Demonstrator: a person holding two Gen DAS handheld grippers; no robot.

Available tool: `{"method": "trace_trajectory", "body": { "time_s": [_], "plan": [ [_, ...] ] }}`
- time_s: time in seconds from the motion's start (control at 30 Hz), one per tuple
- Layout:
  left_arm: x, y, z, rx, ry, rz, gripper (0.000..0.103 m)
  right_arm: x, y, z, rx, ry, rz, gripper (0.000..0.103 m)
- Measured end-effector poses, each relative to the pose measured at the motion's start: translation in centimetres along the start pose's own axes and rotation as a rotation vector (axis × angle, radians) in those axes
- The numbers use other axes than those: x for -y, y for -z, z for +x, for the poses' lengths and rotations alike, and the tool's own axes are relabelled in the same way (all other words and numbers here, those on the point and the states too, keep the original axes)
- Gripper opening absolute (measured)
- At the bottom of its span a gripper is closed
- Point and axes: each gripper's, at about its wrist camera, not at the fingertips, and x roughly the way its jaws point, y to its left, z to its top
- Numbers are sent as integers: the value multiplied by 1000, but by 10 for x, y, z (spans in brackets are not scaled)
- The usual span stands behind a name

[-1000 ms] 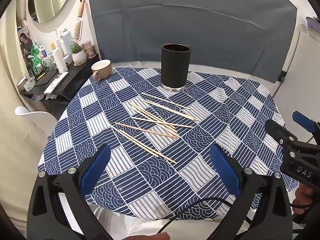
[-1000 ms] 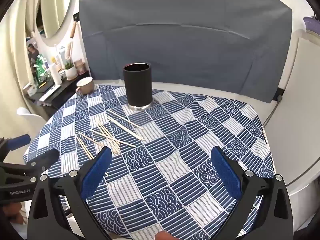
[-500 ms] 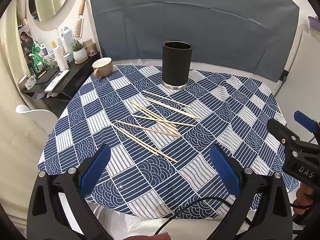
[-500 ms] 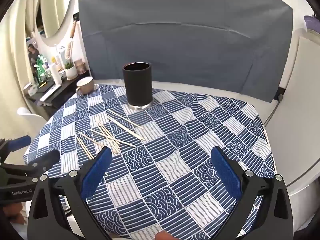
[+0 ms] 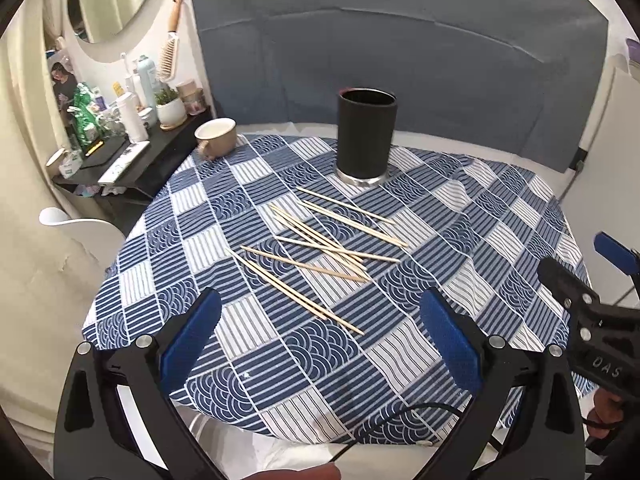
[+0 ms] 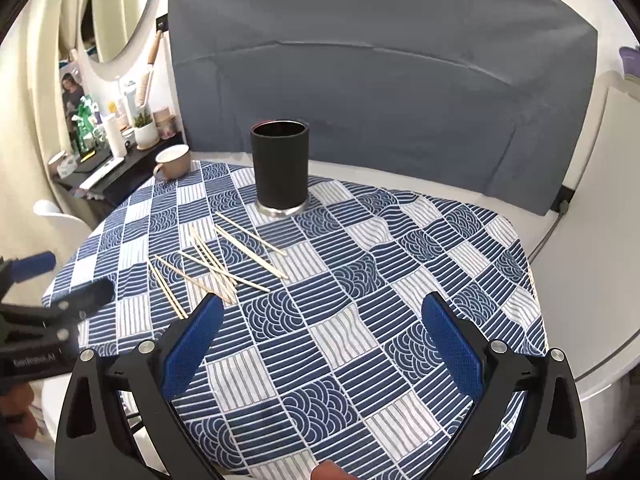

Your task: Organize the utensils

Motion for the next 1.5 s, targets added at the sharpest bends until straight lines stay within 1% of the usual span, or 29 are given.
{"method": "trace_trajectory", "body": {
  "time_s": [0.1, 0.33, 0.57, 1.0, 1.27, 1.5],
  "plan": [
    [-1, -2, 1, -6, -3, -1, 97, 2, -1, 3, -5, 6, -6, 95],
    [-2, -8, 4, -16, -13, -3, 97, 4, -3, 10, -32, -12, 1, 95],
    [-4, -12, 4, -14, -29, -10, 97, 6, -7, 11, -24, -22, 15, 95],
    [-10, -13, 6, -23, -26, -16, 97, 8, -6, 10, -20, -18, 45, 95],
    [-20, -12, 10, -33, -15, -42, 97, 2, -8, 9, -7, -9, 30, 95],
    [-29, -12, 24, -70, -5, -74, 97, -1, -12, 17, -25, -3, 16, 95]
  ]
}}
